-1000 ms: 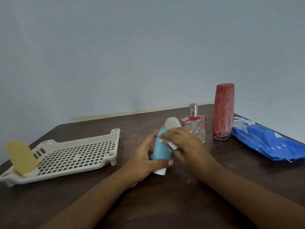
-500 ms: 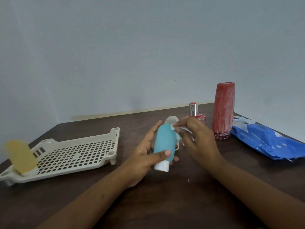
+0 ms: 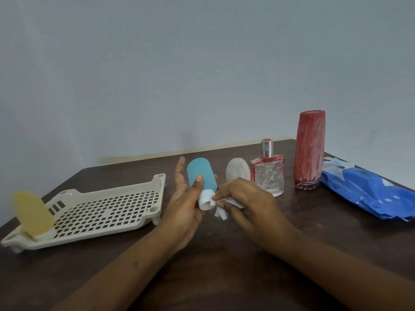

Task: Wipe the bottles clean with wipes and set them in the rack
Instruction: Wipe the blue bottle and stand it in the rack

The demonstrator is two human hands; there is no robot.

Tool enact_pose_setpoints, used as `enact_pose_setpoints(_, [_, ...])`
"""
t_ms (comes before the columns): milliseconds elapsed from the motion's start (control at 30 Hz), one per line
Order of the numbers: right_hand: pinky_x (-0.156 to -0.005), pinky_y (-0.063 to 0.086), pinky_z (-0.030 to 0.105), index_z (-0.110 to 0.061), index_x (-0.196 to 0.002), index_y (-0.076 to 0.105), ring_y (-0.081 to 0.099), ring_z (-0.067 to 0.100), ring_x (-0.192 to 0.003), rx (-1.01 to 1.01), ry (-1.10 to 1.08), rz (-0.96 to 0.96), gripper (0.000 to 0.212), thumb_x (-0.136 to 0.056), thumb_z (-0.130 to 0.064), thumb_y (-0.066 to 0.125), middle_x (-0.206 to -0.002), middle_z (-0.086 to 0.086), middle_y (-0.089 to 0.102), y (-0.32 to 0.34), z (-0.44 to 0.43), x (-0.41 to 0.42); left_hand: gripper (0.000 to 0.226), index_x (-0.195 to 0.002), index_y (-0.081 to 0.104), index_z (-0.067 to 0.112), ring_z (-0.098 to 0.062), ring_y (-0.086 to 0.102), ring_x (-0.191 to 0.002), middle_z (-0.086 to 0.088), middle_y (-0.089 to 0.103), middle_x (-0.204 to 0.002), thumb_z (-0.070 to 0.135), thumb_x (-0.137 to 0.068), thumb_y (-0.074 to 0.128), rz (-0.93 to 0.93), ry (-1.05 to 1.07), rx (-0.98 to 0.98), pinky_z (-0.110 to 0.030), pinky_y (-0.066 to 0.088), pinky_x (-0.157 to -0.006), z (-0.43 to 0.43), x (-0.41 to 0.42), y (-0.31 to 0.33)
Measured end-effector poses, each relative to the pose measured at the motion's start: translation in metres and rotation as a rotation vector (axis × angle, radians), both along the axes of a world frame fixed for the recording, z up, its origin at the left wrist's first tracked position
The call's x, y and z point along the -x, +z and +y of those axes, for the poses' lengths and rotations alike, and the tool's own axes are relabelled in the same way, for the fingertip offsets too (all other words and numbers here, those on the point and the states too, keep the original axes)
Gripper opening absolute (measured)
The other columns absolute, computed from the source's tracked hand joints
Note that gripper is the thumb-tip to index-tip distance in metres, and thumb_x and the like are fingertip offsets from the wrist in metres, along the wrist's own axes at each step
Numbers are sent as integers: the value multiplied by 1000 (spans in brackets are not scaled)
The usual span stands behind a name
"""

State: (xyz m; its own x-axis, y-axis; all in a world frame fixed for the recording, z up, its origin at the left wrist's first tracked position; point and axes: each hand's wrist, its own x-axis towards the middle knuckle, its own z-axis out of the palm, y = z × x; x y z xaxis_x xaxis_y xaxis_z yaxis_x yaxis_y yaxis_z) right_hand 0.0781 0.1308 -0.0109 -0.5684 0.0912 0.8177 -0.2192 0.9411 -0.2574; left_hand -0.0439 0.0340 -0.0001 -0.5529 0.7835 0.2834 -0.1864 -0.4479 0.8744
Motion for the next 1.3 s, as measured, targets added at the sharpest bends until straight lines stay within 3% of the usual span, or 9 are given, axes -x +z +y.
enact_pose_setpoints(100, [-77, 38, 2, -16, -92, 66, 51, -12, -88, 109, -67, 43, 9, -86, -19, 61, -91, -16, 57, -1, 7, 3, 73, -140, 28, 52, -21, 68, -101, 1, 70, -114, 15, -83, 54, 20, -5, 16, -36, 59, -79, 2, -3, -2])
enact_pose_setpoints(200, [-75, 41, 5, -19, -92, 67, 55, -5, -88, 210, -70, 62, 9, -85, -21, 61, -90, -14, 60, -3, 8, 2, 77, -139, 25, 55, -15, 70, -94, 10, 74, -96, 12, -82, 55, 57, 14, 4, -32, 60, -71, 2, -5, -2])
enact_pose_setpoints(533, [-85, 40, 9, -15, -95, 68, 55, 2, -98, -10, 19, 11, 11, -87, -10, 62, -99, -4, 64, 2, -2, -1, 106, -144, 13, 51, -8, 71, -81, 7, 70, -95, 10, -64, 68, 127, 158, -8, -30, 59, -66, -1, -8, 1])
enact_pose_setpoints(667, [-74, 40, 6, -16, -96, 61, 57, -1, -90, 256, 53, -63, 7, -94, -15, 55, -94, -10, 62, 2, -3, 1, 113, -143, 15, 55, -15, 68, -99, 0, 58, -119, 17, -57, 77, 162, 207, -35, -39, 57, -78, -3, -9, 0])
enact_pose_setpoints(767, [-77, 50, 18, -11, -100, 58, 62, 7, -91, 617, 210, -190, 13, -97, -20, 49, -95, -3, 64, 0, 0, 2, 111, -138, 16, 61, -25, 67, -106, -3, 54, -132, 9, -61, 75, 203, 217, -80, -52, 54, -87, -4, -13, 0])
enact_pose_setpoints(933, [-95, 50, 36, -5, -103, 59, 64, 25, -107, 1344, 659, -166, 36, -83, -34, 52, -113, 15, 67, 9, -9, 1, 111, -138, 13, 56, -19, 69, -102, -4, 57, -127, 1, -61, 73, 373, 244, -136, -29, 58, -75, -6, -23, 6])
enact_pose_setpoints(1067, [-89, 53, 30, -5, -117, 55, 64, 21, -106, 1472, 725, -216, 46, -82, -35, 51, -115, 11, 67, 18, -17, -3, 109, -138, 11, 53, -17, 65, -109, -2, 49, -138, 0, -64, 72, 458, 259, -174, -26, 56, -79, -9, -28, 7])
enact_pose_setpoints(1200, [-95, 49, 33, -10, -129, 49, 57, 20, -118, 1655, 884, -270, 58, -91, -50, 33, -127, 11, 60, 21, -19, -8, 108, -140, 8, 47, -12, 63, -112, 29, 58, -120, 1, -67, 71, 534, 255, -147, -25, 55, -81, -9, -29, 4])
enact_pose_setpoints(1300, [-98, 47, 32, -8, -132, 48, 55, 18, -120, 1617, 859, -362, 66, -93, -56, 24, -129, 9, 60, 24, -21, -10, 90, -136, 29, 48, -15, 62, -114, 19, 61, -122, 15, -71, 82, 596, 285, -67, -30, 56, -84, -8, -23, 0])
